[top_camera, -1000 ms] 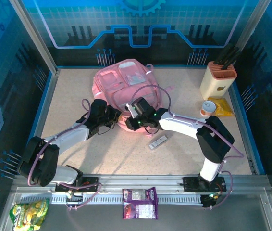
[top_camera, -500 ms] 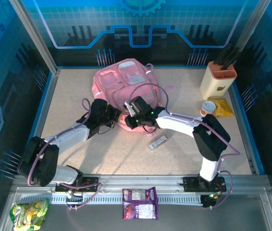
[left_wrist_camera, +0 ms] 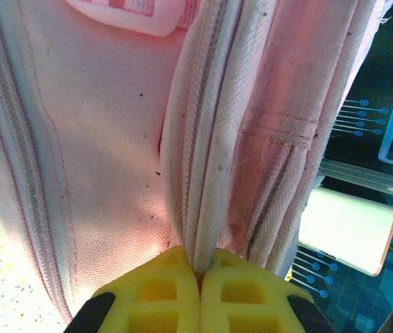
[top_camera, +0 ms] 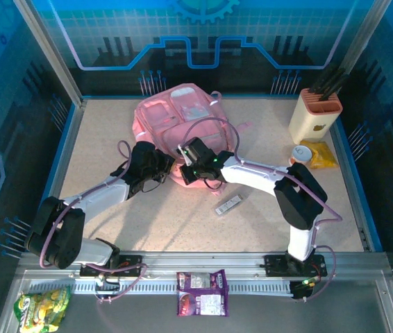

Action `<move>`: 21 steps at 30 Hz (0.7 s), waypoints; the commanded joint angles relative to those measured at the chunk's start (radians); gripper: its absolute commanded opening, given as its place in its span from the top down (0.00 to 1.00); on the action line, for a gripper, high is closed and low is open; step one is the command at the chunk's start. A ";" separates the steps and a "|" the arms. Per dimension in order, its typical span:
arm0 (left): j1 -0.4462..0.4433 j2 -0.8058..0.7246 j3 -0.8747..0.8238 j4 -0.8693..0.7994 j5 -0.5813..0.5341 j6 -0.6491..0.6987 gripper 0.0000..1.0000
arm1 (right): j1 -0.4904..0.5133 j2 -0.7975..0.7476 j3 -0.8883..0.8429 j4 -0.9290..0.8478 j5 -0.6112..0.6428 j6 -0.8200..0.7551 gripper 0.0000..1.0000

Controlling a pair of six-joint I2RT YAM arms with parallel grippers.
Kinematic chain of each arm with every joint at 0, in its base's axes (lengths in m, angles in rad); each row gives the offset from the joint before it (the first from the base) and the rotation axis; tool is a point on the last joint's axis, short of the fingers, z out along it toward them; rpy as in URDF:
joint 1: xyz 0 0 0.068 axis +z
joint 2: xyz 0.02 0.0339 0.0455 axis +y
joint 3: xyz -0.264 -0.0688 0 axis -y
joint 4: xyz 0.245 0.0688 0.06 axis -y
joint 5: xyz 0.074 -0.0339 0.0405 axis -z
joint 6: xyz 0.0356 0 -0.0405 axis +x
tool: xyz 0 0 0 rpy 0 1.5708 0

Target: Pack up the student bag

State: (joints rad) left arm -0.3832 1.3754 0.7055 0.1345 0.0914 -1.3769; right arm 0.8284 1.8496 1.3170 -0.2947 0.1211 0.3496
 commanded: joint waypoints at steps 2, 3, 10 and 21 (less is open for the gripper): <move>0.039 -0.036 0.058 -0.015 0.036 0.076 1.00 | -0.015 -0.094 -0.053 -0.045 0.108 -0.002 1.00; 0.058 -0.038 0.063 -0.025 0.044 0.095 1.00 | -0.022 -0.114 -0.072 -0.066 0.115 -0.001 1.00; 0.148 -0.012 0.099 -0.044 0.125 0.162 1.00 | -0.119 -0.165 -0.156 -0.123 0.081 -0.039 1.00; 0.225 0.148 0.233 -0.051 0.291 0.344 0.54 | -0.076 -0.084 -0.080 -0.028 -0.187 -0.016 1.00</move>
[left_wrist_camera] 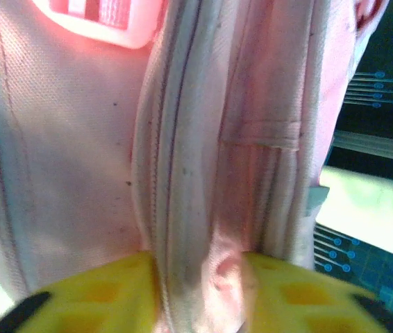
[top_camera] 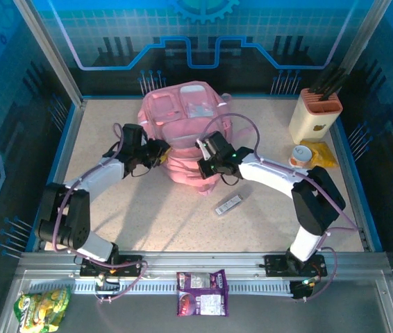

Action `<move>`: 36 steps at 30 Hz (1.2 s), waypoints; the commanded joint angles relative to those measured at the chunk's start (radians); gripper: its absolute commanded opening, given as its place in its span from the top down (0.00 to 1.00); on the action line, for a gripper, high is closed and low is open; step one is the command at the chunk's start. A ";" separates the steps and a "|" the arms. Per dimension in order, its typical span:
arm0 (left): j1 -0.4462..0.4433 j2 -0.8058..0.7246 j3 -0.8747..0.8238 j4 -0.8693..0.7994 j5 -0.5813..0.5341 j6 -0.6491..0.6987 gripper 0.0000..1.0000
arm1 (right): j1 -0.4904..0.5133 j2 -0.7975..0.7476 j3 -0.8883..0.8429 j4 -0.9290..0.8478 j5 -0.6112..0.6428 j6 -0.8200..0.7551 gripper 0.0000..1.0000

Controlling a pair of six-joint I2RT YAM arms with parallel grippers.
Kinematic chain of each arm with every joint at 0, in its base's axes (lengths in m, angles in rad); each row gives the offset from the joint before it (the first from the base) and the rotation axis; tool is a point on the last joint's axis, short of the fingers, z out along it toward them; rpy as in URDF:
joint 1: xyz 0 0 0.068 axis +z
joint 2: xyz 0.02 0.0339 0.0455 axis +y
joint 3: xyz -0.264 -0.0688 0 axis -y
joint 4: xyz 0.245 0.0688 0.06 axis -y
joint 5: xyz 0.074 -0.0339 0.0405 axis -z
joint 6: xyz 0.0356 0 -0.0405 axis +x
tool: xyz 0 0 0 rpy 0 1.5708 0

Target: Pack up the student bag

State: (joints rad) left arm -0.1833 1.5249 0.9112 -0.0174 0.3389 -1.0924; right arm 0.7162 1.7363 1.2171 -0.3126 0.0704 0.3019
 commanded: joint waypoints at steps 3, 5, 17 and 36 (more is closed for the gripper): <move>0.028 -0.072 -0.026 0.091 0.018 0.040 0.41 | 0.040 0.042 0.028 -0.003 -0.128 0.051 1.00; 0.001 -0.122 -0.072 0.066 -0.021 -0.024 0.38 | 0.038 0.047 0.024 0.001 -0.116 0.054 1.00; -0.305 -0.032 -0.180 0.319 -0.285 -0.477 0.36 | 0.037 0.051 0.006 0.009 -0.075 0.057 1.00; -0.337 0.036 -0.096 0.212 -0.440 -0.584 0.64 | 0.041 0.085 0.009 0.038 -0.058 0.063 1.00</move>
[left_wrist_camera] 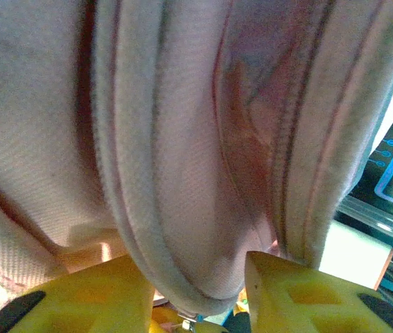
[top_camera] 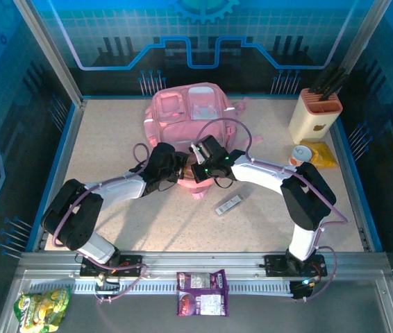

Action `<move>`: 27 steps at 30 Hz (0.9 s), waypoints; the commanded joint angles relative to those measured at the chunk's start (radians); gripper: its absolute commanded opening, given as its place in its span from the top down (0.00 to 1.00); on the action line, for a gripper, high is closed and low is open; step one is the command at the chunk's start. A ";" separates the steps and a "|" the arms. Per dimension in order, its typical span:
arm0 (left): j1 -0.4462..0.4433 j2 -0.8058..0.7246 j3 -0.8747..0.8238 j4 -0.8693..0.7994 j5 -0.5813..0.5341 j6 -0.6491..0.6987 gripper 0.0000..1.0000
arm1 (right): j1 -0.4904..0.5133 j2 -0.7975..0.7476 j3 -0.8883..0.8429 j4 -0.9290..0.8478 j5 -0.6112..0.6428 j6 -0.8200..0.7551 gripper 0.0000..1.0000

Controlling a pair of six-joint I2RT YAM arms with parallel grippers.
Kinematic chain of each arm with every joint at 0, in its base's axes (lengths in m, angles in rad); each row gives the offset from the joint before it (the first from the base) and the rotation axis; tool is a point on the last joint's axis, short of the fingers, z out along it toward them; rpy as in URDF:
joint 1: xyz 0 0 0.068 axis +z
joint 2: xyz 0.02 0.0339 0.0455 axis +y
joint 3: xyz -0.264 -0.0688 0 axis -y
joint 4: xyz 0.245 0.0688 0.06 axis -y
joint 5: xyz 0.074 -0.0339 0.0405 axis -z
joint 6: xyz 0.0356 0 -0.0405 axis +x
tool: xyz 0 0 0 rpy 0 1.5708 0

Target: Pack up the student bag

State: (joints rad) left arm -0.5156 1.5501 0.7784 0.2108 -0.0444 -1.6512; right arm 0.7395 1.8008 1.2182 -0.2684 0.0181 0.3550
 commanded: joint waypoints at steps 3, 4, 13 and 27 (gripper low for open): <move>-0.003 0.035 0.040 0.016 -0.060 -0.030 0.79 | 0.018 0.037 0.025 -0.011 -0.009 0.008 1.00; -0.004 0.037 0.046 0.006 -0.061 -0.030 0.83 | 0.015 0.037 0.029 -0.008 -0.012 0.010 1.00; -0.011 0.012 0.056 0.006 -0.045 -0.023 1.00 | 0.014 0.099 0.097 -0.004 -0.028 0.029 0.73; -0.027 -0.048 0.042 0.011 -0.057 0.000 1.00 | 0.012 0.060 0.069 0.027 0.125 0.030 0.99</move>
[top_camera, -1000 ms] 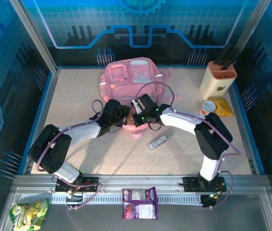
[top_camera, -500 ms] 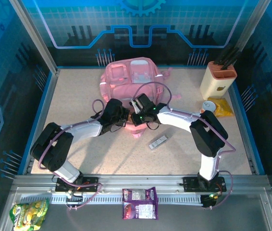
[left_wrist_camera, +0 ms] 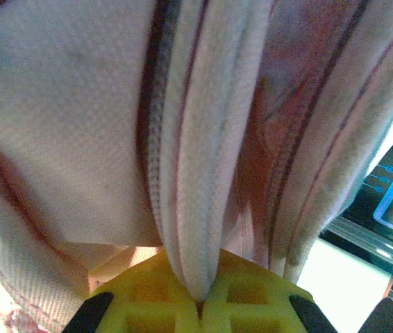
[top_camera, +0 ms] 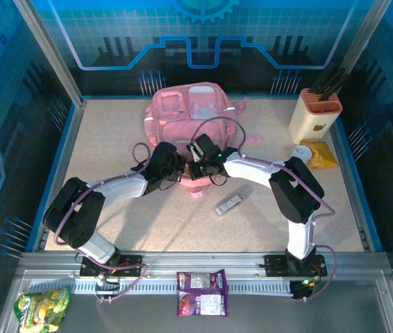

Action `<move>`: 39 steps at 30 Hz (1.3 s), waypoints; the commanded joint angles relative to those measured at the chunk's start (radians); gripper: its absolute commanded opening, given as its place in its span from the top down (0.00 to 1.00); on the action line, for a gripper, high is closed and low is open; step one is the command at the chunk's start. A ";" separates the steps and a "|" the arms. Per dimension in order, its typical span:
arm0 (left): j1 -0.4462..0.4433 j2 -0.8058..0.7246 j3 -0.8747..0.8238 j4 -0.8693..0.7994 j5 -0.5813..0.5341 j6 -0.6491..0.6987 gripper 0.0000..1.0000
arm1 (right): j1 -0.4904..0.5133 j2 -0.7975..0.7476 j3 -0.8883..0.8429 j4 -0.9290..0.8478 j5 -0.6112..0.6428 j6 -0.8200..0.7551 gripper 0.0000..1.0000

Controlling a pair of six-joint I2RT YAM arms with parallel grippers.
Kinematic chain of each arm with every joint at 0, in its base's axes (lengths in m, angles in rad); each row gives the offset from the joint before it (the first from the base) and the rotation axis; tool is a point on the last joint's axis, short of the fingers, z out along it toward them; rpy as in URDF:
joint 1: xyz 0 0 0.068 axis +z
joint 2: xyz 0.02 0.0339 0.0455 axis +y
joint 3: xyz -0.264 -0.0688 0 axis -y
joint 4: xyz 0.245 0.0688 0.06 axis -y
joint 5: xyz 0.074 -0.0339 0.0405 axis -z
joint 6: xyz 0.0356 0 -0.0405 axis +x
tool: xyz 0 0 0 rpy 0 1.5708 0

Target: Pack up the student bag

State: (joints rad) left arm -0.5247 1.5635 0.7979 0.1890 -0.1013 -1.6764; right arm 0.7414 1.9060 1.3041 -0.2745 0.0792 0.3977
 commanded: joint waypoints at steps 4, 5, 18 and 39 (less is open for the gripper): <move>0.013 -0.127 0.009 -0.016 -0.007 0.091 1.00 | 0.003 -0.143 -0.075 0.007 0.103 -0.053 1.00; 0.031 -0.143 0.013 -0.038 0.008 0.114 1.00 | -0.003 -0.162 -0.090 -0.011 0.107 -0.062 1.00; 0.320 -0.167 0.107 -0.166 0.362 0.455 1.00 | 0.042 -0.295 -0.150 -0.145 0.163 -0.184 1.00; 0.039 -0.228 -0.118 0.028 0.085 0.060 0.32 | 0.047 -0.178 -0.107 0.034 -0.094 -0.009 1.00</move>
State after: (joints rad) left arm -0.4503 1.3083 0.7029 0.1333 0.1013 -1.4742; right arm 0.7715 1.7218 1.1728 -0.2516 0.0250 0.3775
